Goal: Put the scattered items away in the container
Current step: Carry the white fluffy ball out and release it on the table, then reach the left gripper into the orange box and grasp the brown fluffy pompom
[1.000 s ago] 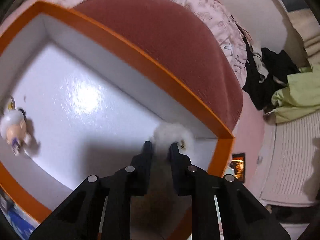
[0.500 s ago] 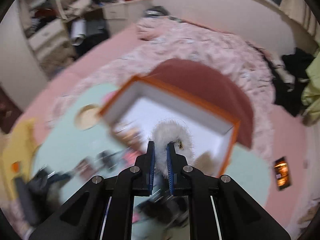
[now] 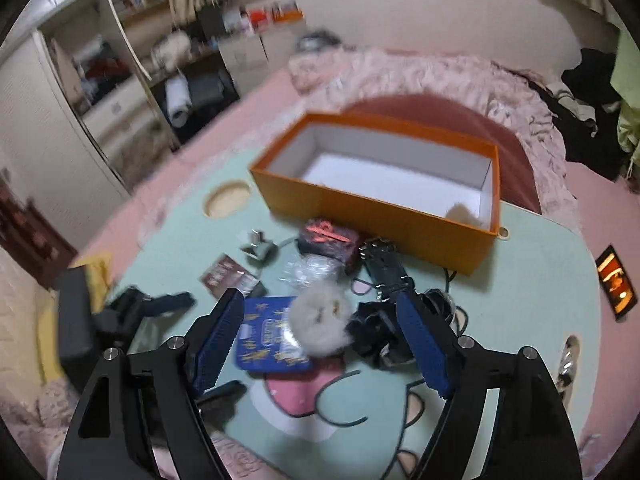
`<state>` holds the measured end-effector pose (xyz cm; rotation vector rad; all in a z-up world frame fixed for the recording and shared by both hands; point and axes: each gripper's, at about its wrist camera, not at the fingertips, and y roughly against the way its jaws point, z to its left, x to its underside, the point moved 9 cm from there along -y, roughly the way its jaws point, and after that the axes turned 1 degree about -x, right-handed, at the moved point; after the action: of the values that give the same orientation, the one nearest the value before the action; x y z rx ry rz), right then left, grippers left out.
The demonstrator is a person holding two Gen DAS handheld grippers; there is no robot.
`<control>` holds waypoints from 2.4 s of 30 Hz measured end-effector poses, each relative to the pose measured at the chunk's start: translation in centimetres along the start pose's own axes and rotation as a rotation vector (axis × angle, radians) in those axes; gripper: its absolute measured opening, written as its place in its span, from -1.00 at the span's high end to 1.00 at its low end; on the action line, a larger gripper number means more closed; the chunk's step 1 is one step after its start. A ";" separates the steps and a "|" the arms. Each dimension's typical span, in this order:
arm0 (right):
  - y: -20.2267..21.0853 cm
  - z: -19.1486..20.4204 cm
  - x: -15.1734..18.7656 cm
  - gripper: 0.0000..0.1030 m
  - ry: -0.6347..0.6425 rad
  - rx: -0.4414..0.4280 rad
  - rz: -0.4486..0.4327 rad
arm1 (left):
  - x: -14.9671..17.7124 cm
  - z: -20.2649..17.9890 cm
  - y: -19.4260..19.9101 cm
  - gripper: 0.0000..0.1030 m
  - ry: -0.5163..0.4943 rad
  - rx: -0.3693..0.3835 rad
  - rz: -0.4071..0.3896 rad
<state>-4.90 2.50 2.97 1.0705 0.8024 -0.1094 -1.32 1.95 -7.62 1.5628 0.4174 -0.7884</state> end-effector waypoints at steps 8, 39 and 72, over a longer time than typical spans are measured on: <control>-0.3 -1.3 7.3 -0.52 -0.044 0.120 -0.038 | 0.1 0.1 0.0 -1.00 0.001 -0.002 0.001; -5.3 -2.2 8.4 -0.99 0.002 0.249 0.014 | -1.2 1.5 2.1 -1.00 0.030 -0.062 0.048; -3.5 -2.0 9.0 -0.99 0.009 0.230 -0.011 | -16.7 -6.4 -15.4 0.70 0.272 0.280 0.484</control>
<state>-1.03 5.03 -5.78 1.2839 0.8176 -0.2098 -21.85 13.63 -7.19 1.9424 0.1110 -0.2665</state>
